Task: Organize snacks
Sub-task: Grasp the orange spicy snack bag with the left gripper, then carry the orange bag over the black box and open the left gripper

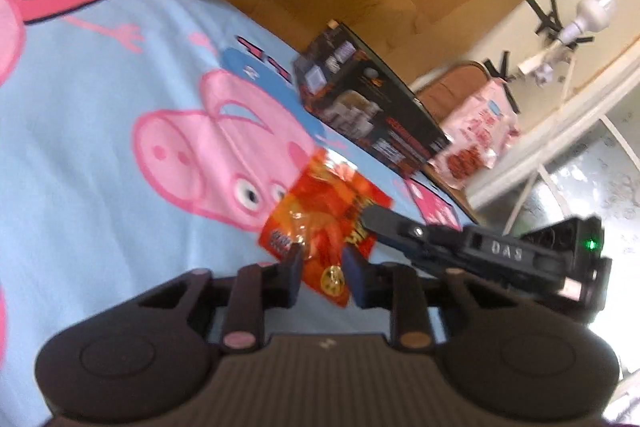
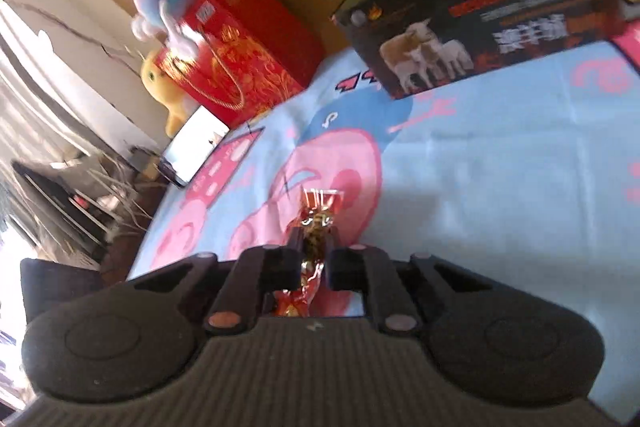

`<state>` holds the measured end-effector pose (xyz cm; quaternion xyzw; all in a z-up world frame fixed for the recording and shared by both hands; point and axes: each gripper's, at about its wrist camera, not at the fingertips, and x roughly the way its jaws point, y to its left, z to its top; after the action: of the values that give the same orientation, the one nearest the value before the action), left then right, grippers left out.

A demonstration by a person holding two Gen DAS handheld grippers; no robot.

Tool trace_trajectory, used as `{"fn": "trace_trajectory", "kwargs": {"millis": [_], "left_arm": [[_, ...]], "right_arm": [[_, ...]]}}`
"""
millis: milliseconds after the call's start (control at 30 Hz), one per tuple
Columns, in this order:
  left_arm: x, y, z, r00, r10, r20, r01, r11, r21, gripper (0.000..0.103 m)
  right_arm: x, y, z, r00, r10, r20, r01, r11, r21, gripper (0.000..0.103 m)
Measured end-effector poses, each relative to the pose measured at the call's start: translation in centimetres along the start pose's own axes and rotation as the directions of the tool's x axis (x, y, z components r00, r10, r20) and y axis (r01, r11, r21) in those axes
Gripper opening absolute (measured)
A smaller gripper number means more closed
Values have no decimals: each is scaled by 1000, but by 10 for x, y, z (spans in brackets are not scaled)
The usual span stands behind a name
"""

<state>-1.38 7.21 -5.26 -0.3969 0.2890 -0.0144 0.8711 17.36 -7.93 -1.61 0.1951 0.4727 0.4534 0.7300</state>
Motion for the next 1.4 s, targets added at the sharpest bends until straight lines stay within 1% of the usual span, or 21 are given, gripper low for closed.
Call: {"fn": "trace_trajectory", "kwargs": {"millis": [33,67,100,200,300,433,467,500,533,567,600,633,800,967,1033,1100,1133,1167,1200,1267,1400], "left_arm": [[0,-4,-2,1000,-10,2,10,1000,3,44],[-1,-9,-4,1000,-15,9,15,1000,12,57],[-1,-15,-7,1000,-20,14,20,1000,23,61],[4,-28,-18,997,-78,1,78,997,16,69],[15,-39,-26,985,-167,-34,167,986,-25,77],[29,-60,-28,967,-244,-78,242,970,-29,81],[32,-66,-30,963,-256,-84,255,967,-27,81],[33,-72,-30,960,-267,-81,266,964,-20,72],[34,-77,-29,959,-273,-73,274,962,-2,61],[34,-84,-27,959,-275,-70,277,960,28,41],[35,-90,-25,964,-257,-69,262,963,59,29],[36,-95,-21,970,-233,-64,238,967,88,27],[41,-114,18,985,-169,-28,172,971,166,26],[58,-136,81,996,-50,69,32,970,240,28],[71,-139,104,993,26,114,-54,965,255,33],[91,-137,123,978,139,155,-176,950,259,44],[100,-134,130,964,201,172,-240,937,252,44],[106,-129,134,956,237,174,-276,928,250,44],[107,-124,137,954,250,167,-285,928,240,44],[99,-115,134,960,225,164,-259,939,224,44],[70,-112,109,967,179,182,-217,952,217,44]], "right_arm": [[-8,-3,-3,1000,-9,15,9,1000,10,11],[-23,-6,-9,999,-23,43,22,1000,21,10],[-33,-12,-12,997,-28,67,25,999,44,10],[-67,-38,-22,993,-23,120,-2,979,203,9],[-99,-65,-30,982,27,187,-98,919,381,8],[-120,-73,-30,956,91,278,-212,870,445,8],[-123,-73,-30,948,113,297,-243,861,448,8],[-125,-72,-30,943,130,308,-263,856,445,8],[-129,-72,-30,939,147,312,-279,854,439,8],[-128,-71,-29,936,165,310,-295,850,436,8],[-127,-71,-28,935,177,306,-304,847,436,8],[-127,-69,-26,936,185,300,-306,849,431,8],[-125,-55,7,950,130,284,-222,921,320,8],[-100,-45,74,952,99,291,-170,958,231,8],[-80,-47,105,954,85,289,-156,960,231,9],[-53,-46,137,963,48,266,-100,977,188,13],[-40,-46,148,969,13,246,-52,987,152,18],[-27,-45,157,972,-61,225,40,994,97,19],[-17,-44,161,962,-156,226,148,988,52,19],[-18,-51,162,945,-214,246,224,975,-14,19],[-70,-77,140,942,-151,300,153,988,16,19]]}}
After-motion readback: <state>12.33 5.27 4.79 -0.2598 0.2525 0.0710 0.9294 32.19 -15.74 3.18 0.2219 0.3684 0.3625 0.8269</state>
